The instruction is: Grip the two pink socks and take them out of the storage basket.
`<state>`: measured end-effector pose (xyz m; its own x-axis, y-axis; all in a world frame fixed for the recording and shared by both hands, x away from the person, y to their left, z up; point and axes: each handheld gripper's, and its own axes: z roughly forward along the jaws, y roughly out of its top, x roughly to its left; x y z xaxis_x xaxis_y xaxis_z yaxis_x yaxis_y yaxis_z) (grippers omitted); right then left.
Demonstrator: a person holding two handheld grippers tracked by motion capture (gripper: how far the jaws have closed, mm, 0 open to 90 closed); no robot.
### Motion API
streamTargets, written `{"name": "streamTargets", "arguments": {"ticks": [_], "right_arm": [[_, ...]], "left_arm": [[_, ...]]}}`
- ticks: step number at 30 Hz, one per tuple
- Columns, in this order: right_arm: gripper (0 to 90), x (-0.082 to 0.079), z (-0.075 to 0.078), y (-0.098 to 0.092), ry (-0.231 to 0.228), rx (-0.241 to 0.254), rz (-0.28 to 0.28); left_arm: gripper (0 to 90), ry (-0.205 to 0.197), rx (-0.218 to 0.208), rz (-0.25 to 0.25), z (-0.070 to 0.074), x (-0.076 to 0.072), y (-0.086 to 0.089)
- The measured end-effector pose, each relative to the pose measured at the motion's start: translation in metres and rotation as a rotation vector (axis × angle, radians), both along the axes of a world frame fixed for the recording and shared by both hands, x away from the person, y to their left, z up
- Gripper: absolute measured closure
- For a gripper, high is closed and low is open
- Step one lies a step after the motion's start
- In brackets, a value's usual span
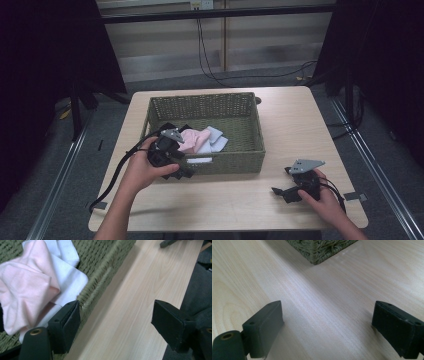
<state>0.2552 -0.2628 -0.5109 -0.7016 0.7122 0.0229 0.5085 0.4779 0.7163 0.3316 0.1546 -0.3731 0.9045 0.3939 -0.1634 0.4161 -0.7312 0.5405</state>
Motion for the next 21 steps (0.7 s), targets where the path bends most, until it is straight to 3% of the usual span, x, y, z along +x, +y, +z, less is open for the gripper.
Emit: {"name": "streamTargets", "arguments": {"ticks": [11, 21], "right_arm": [[9.2, 0.000, 0.000, 0.000, 0.000, 0.000, 0.000], [9.2, 0.000, 0.000, 0.000, 0.000, 0.000, 0.000]], "left_arm": [[22.5, 0.005, 0.005, 0.013, 0.017, 0.017, -0.002], [22.5, 0.011, 0.032, 0.074, 0.021, 0.043, -0.005]]}}
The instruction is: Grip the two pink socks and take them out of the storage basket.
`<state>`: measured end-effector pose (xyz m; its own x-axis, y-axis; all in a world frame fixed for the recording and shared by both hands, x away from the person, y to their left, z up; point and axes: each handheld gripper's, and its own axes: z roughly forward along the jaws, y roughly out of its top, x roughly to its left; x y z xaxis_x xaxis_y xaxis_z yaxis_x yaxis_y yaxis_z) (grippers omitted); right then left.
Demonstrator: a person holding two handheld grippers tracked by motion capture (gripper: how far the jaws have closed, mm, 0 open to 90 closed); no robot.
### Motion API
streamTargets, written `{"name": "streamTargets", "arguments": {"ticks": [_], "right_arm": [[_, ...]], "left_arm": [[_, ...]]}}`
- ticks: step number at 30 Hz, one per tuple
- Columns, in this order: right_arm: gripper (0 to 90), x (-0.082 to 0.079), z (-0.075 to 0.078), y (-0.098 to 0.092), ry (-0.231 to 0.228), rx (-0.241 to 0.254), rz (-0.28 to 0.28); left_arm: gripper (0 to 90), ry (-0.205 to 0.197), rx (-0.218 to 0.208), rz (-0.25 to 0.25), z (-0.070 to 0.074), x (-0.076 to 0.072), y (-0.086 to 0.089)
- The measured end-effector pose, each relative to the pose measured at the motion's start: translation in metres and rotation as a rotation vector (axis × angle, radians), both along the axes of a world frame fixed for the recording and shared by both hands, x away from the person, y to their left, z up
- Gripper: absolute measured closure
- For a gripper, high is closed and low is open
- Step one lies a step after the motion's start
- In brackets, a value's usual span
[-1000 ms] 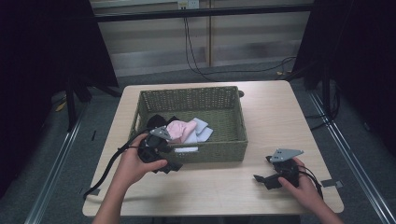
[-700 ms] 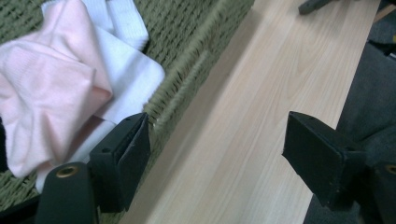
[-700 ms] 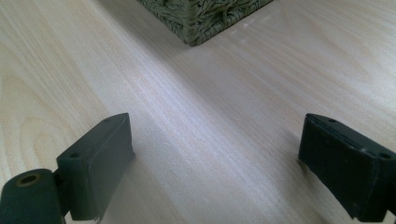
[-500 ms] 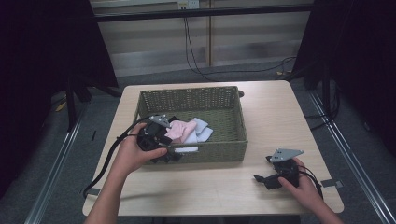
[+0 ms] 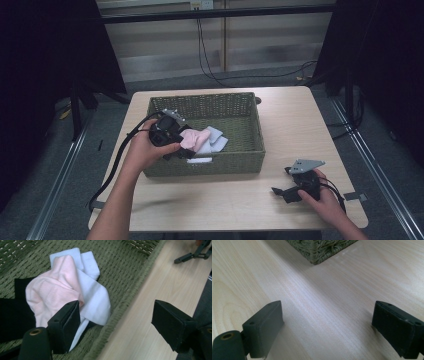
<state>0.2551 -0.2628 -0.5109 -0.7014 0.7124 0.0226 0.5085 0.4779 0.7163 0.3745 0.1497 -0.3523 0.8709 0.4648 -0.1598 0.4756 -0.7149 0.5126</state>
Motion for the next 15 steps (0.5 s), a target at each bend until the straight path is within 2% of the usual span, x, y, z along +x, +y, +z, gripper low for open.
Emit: {"name": "streamTargets", "arguments": {"ticks": [3, 5, 8, 11, 15], "right_arm": [[9.2, 0.000, 0.000, 0.000, 0.000, 0.000, 0.000], [9.2, 0.000, 0.000, 0.000, 0.000, 0.000, 0.000], [9.2, 0.000, 0.000, 0.000, 0.001, 0.001, -0.001], [9.2, 0.000, 0.000, 0.000, 0.000, 0.000, 0.000], [9.2, 0.000, 0.000, 0.000, 0.000, 0.000, 0.000]], "left_arm": [[22.5, 0.005, 0.007, 0.024, -0.003, 0.006, 0.000], [22.5, 0.002, 0.018, 0.023, -0.003, 0.011, 0.001], [22.5, 0.003, 0.002, 0.050, -0.005, 0.016, 0.000], [22.5, 0.008, 0.006, 0.059, -0.006, 0.020, 0.000], [22.4, 0.020, 0.029, 0.066, -0.011, 0.028, 0.000]]}}
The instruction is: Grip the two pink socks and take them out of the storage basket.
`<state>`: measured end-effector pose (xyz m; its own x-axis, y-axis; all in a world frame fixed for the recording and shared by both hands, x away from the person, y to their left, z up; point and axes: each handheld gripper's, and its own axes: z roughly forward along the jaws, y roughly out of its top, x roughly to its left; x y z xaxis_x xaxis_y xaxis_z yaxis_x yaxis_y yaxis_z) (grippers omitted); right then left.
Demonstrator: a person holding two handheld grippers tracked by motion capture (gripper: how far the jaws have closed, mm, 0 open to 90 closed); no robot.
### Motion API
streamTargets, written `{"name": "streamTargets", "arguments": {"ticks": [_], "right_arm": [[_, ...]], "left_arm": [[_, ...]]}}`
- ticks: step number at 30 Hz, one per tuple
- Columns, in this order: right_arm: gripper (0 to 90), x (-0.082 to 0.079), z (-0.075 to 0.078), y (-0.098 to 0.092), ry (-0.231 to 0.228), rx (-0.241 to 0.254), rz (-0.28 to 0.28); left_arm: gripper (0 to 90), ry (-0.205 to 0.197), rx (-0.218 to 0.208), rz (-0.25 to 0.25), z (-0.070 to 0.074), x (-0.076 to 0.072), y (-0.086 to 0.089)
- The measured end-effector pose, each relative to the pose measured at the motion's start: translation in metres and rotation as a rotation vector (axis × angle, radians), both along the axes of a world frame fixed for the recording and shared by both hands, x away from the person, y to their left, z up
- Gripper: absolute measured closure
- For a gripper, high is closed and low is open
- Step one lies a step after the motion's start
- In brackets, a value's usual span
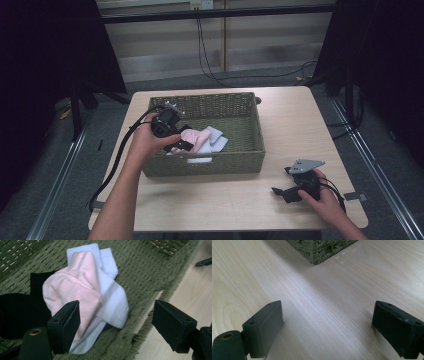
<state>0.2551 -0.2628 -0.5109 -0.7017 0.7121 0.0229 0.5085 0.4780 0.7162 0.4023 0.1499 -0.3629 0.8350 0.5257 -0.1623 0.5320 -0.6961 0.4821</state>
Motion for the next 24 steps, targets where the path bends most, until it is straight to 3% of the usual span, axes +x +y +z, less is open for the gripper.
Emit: {"name": "streamTargets", "arguments": {"ticks": [10, 15, 20, 24], "right_arm": [[9.2, 0.000, 0.000, 0.000, 0.000, 0.000, 0.000], [9.2, 0.000, 0.000, 0.000, 0.001, 0.002, -0.003], [9.2, 0.000, 0.000, 0.000, 0.000, 0.002, -0.003], [9.2, 0.000, 0.000, 0.000, -0.004, 0.001, -0.001]], "left_arm": [[21.4, 0.027, 0.014, 0.048, -0.011, 0.020, -0.002], [18.9, 0.021, 0.025, 0.074, -0.014, 0.028, -0.001], [17.4, 0.024, 0.034, 0.134, -0.019, 0.037, 0.000], [17.6, 0.035, 0.034, 0.145, -0.022, 0.042, -0.001]]}}
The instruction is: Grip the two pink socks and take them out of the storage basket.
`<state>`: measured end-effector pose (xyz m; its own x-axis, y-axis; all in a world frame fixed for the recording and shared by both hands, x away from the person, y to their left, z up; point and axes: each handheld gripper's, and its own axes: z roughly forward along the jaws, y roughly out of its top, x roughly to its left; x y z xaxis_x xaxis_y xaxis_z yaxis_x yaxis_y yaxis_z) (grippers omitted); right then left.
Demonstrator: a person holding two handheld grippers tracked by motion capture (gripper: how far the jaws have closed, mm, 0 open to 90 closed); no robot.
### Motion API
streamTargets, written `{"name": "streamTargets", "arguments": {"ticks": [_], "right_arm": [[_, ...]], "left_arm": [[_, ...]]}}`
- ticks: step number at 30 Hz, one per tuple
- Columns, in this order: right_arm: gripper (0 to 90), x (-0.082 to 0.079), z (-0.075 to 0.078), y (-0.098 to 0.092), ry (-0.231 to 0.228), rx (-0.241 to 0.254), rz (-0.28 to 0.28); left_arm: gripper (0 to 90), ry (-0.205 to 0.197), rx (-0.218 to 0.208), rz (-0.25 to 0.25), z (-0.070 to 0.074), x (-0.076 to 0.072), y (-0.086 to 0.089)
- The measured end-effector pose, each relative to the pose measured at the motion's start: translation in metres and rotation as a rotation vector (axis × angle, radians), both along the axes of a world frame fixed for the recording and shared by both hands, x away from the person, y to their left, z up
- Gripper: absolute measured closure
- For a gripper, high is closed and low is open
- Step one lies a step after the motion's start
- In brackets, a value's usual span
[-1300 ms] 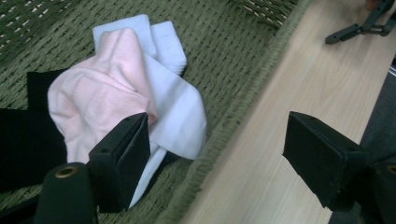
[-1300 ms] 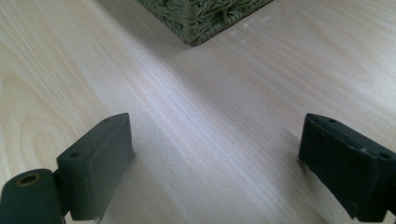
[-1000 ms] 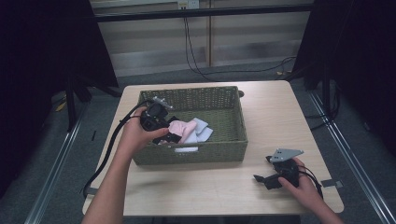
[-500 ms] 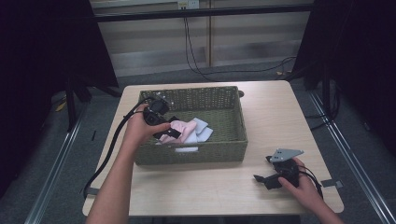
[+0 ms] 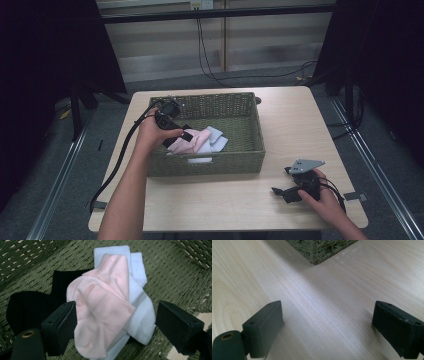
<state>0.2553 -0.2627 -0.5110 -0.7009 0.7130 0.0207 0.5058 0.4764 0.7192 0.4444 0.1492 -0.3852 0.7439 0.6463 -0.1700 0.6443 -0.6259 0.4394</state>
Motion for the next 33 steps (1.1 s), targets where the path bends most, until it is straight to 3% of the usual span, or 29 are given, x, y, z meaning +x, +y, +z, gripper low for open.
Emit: {"name": "streamTargets", "arguments": {"ticks": [3, 7, 9, 18, 27, 30, 33], "right_arm": [[9.2, 0.000, 0.000, 0.000, 0.001, 0.000, 0.000], [9.2, 0.000, 0.000, 0.000, 0.002, 0.001, -0.001], [9.2, 0.000, 0.000, 0.000, 0.003, 0.001, -0.001], [9.2, 0.000, 0.000, 0.000, 0.003, 0.001, -0.001], [9.1, 0.000, 0.000, 0.000, 0.004, 0.002, 0.000], [9.1, 0.000, 0.000, 0.000, 0.004, 0.001, 0.000], [9.0, 0.000, 0.000, 0.000, 0.004, 0.002, 0.001]], "left_arm": [[18.8, 0.018, 0.015, 0.015, -0.004, 0.005, 0.000], [20.4, 0.042, 0.006, 0.038, -0.012, 0.010, -0.001], [21.9, 0.046, 0.027, 0.029, -0.019, 0.014, -0.002], [30.8, 0.078, 0.030, 0.022, -0.032, 0.023, -0.007], [39.3, 0.108, 0.033, -0.012, -0.042, 0.024, -0.012], [47.5, 0.119, 0.047, -0.020, -0.046, 0.024, -0.014], [49.9, 0.118, 0.061, -0.012, -0.048, 0.024, -0.015]]}}
